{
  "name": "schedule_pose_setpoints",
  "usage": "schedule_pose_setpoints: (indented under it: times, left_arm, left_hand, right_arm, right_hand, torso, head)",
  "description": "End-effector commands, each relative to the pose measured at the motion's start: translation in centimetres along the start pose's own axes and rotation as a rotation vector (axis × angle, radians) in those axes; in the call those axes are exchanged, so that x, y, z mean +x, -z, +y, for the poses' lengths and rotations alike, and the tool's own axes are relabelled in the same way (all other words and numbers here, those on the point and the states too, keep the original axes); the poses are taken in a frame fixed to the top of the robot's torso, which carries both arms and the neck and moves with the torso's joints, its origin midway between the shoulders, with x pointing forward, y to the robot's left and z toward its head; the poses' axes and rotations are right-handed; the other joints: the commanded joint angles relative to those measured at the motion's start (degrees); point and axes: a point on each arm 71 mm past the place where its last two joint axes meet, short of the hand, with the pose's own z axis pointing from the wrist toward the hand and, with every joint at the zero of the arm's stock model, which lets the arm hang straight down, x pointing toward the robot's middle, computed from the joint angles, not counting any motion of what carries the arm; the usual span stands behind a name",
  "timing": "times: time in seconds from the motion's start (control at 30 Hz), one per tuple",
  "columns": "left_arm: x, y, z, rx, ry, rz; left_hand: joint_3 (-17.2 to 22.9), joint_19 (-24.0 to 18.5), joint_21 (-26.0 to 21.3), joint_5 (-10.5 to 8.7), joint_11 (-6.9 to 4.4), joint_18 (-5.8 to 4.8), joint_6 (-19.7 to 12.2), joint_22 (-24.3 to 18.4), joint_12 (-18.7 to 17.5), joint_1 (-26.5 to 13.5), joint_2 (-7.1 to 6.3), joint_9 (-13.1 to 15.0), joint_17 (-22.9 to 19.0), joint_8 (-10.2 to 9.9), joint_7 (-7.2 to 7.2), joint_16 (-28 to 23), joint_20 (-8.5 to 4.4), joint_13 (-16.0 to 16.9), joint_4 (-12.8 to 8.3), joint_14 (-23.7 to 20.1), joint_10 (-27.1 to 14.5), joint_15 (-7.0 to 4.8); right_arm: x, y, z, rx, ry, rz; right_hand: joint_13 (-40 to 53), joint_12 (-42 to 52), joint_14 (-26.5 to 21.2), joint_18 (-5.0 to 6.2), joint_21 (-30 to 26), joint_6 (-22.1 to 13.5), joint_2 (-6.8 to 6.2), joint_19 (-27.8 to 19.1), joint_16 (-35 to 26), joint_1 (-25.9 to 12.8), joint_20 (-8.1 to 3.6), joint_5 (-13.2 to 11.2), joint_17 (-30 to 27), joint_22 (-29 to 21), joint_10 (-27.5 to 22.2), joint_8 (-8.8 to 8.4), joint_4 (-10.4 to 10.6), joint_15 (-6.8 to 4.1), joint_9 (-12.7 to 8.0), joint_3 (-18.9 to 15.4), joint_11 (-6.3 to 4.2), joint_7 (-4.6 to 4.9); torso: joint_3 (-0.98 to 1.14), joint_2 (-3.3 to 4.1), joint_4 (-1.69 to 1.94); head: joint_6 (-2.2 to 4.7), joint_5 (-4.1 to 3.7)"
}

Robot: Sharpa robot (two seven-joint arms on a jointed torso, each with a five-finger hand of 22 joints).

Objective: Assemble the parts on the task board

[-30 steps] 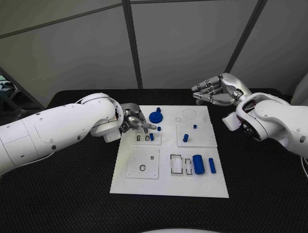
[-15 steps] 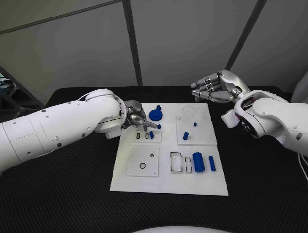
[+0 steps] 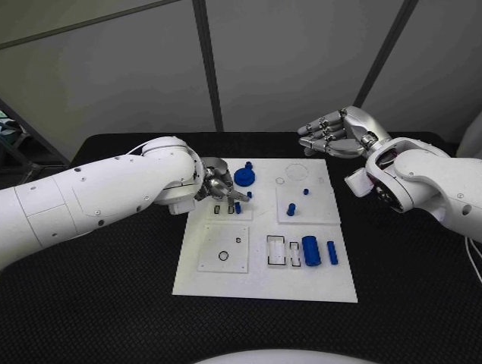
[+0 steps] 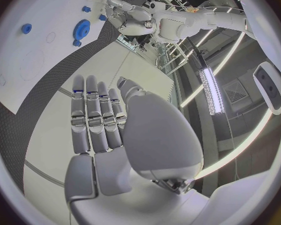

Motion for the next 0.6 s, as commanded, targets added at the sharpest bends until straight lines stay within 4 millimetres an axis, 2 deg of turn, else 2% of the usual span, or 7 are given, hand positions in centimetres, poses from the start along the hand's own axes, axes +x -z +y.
schedule_pose_setpoints:
  times: [0.03,0.6]
  left_arm:
    - [0.06,-0.02,0.02,-0.013,-0.026,0.022]
    - [0.27,-0.3,-0.35,-0.013,-0.038,0.041]
  left_hand:
    - [-0.2,1.6,0.2,0.08,-0.18,-1.17,-0.2,1.4,0.1,0.1,0.41,0.1,14.6,0.3,-0.25,0.2,-0.28,0.0,0.0,5.8,0.3,-0.33]
    - [0.1,1.7,0.3,0.33,-0.22,-1.23,-0.8,1.8,0.2,1.3,0.75,1.4,14.7,0.9,-0.29,0.3,-0.34,0.1,-0.3,5.8,0.3,-0.37]
  right_arm:
    - [-0.05,-0.08,0.11,-0.001,0.004,-0.005]
    - [0.27,-0.36,0.09,0.006,0.002,0.002]
  right_hand:
    - [0.0,-0.1,0.0,0.26,-0.4,0.0,-0.05,0.5,-0.3,-0.7,-0.09,0.3,-0.1,-0.1,-0.2,-0.25,-0.3,0.23,0.0,0.0,0.1,0.26]
    - [0.0,-0.1,0.0,0.25,-0.6,-0.1,-0.03,0.6,-0.5,-0.9,-0.05,0.7,-0.3,-0.3,-0.2,-0.22,-0.3,0.27,0.0,0.0,0.13,0.28]
  torso:
    - [0.06,-0.02,-0.07]
    - [0.05,0.04,-0.01]
  head:
    - [-0.16,0.05]
    - [-0.35,0.05]
